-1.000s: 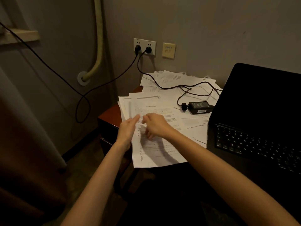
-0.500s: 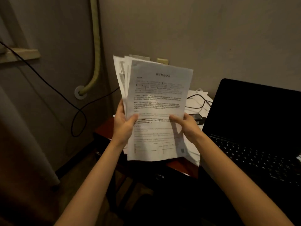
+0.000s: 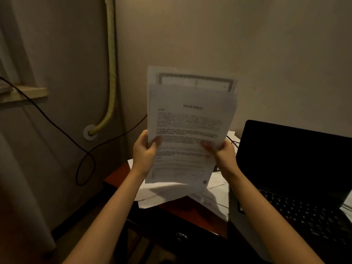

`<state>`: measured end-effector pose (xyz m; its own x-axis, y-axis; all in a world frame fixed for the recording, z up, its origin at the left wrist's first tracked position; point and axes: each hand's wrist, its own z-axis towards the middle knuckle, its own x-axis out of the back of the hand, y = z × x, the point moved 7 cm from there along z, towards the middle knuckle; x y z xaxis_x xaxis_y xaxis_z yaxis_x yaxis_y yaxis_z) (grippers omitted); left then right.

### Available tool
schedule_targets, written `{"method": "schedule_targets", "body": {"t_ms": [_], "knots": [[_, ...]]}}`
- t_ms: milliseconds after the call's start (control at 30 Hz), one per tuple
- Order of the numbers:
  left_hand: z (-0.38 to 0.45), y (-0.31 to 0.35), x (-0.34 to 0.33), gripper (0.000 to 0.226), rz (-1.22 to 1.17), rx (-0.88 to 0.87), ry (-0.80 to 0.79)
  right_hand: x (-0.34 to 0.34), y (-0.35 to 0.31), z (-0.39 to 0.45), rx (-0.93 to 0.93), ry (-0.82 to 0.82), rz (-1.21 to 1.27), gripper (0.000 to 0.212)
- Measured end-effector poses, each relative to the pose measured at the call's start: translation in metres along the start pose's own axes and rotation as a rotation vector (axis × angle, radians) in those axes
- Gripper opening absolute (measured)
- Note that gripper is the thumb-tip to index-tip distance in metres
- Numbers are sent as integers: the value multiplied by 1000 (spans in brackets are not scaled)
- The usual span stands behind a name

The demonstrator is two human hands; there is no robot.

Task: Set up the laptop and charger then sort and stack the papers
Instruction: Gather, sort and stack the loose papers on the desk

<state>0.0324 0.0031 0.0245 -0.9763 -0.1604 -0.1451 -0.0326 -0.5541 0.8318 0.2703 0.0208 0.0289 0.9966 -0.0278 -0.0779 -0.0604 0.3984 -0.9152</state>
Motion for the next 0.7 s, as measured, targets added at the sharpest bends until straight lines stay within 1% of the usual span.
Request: {"method": "schedule_targets", "body": {"t_ms": [133,200,267,333,400,467,533,600,633,700], "knots": [[-12,-20,10,30,-64,94,52,3,22,-11,-62,-31,-9,31],[-14,-28,16,27,-22,123,70,-1,32,-16,-92,-63,2,24],[-16,-35,17,21,40,139,32,-5,42,-18,-140,-59,-16,17],[-20,-40,16,21,27,182,-17,-8,48,-18,-168,-42,-49,13],[-23,-43,22,21,3,231,-13,-12,44,-14,-173,-43,-59,10],[-25,-40,31,21,-23,279,-27,-22,34,-12,-152,-79,-22,10],[-30,-36,40,24,-33,316,-78,-33,28,-9,-150,-105,40,12],[-39,-35,49,21,-20,341,-131,-47,30,-10,-164,-129,37,16],[-45,-38,56,18,-7,361,-113,-56,33,-12,-177,-147,17,17],[-58,-44,77,17,19,411,-20,-71,43,-20,-224,-168,-47,14]]}}
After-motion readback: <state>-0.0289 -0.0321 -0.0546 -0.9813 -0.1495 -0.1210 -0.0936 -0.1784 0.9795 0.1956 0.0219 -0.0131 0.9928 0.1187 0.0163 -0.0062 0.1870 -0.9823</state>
